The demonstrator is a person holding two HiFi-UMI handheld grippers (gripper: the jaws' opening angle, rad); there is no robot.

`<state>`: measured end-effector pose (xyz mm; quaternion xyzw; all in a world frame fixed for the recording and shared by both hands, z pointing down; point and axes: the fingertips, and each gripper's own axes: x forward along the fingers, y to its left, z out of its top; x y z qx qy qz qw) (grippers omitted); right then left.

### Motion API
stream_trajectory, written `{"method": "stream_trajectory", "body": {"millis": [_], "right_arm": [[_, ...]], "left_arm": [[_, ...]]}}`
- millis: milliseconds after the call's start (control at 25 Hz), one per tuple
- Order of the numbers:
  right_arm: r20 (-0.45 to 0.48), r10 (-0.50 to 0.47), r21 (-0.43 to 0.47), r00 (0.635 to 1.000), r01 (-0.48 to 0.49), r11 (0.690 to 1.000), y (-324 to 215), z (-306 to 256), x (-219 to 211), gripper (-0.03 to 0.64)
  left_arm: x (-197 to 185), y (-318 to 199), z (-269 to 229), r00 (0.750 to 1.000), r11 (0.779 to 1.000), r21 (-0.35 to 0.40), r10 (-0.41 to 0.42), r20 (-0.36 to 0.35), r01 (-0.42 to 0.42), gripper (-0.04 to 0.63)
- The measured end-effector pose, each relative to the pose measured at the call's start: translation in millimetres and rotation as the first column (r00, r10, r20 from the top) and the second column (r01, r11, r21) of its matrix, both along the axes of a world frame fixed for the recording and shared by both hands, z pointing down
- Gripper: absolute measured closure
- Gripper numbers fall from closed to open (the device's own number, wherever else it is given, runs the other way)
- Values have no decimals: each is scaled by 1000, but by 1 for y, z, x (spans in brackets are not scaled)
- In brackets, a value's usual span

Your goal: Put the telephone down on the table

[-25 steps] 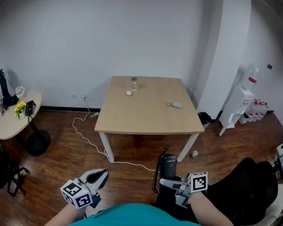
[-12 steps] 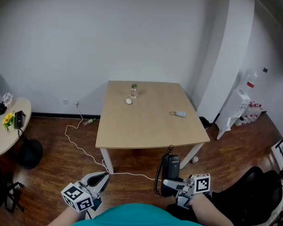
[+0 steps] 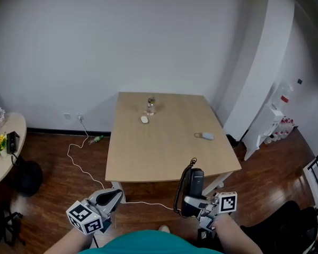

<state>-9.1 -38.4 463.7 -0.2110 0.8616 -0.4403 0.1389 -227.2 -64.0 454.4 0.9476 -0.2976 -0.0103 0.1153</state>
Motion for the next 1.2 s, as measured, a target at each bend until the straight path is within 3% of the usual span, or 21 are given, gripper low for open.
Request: {"method": "stream_trajectory", "body": {"millis": [520,680,840,1200], "right_arm": [[-35,-136,-20,990,136,991,-186,19,76,293],[-21,-127,-32,992,126,992,-237,21,81,293],[-23,-71,-39,997,70,997,-295,27,81,293],[-53,54,-97,997,-59,994,-398,47,83,293]], "left_arm": [[80,-160,5,986,986,-7,-163,33,164,589],[89,-204,8,989,991,-2,-136,54,136,589],[79,-257,11,993,993,-8,-114,24,114,589],[72,-339,48,997,997,-79,32,71,-26,591]]}}
